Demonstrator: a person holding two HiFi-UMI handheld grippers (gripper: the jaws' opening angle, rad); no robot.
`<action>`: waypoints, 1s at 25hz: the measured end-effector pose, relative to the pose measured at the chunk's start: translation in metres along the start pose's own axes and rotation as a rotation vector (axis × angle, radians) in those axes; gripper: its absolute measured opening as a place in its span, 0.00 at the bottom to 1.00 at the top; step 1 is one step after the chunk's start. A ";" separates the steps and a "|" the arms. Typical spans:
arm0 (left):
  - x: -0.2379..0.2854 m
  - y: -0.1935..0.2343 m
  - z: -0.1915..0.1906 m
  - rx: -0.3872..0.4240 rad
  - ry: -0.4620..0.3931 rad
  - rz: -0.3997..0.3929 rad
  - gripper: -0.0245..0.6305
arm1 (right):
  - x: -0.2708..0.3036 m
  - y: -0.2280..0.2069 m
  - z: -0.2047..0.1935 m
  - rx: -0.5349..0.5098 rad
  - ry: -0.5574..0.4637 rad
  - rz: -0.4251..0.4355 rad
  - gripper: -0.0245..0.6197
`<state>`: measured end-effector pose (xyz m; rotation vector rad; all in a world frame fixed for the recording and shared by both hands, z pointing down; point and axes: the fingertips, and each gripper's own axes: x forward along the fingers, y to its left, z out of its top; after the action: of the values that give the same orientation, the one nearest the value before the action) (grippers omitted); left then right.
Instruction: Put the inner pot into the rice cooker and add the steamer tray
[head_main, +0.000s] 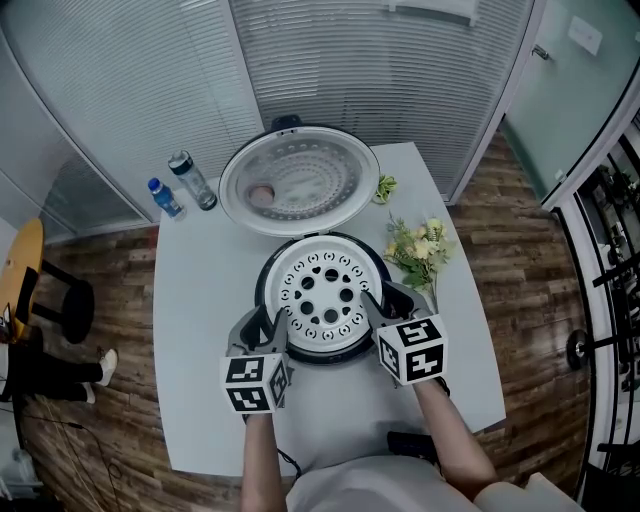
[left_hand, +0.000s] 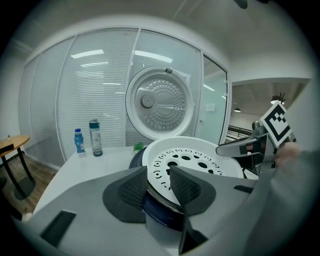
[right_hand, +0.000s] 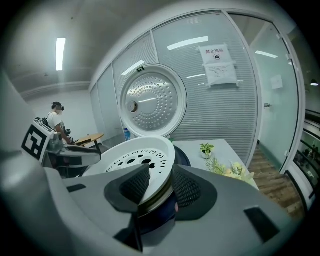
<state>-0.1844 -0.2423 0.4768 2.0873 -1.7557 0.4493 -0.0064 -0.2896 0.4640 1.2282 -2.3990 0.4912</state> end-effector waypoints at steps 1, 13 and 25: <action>0.000 0.000 -0.001 0.007 0.002 0.004 0.24 | 0.000 0.000 0.000 -0.004 0.002 -0.001 0.25; 0.000 -0.003 -0.002 0.054 0.008 0.025 0.24 | 0.001 0.001 -0.003 -0.113 0.010 -0.055 0.26; 0.003 -0.007 -0.004 0.096 0.014 0.049 0.31 | -0.006 0.002 -0.002 -0.170 -0.023 -0.088 0.28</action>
<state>-0.1770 -0.2418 0.4812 2.1043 -1.8146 0.5714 -0.0044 -0.2835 0.4626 1.2632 -2.3391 0.2415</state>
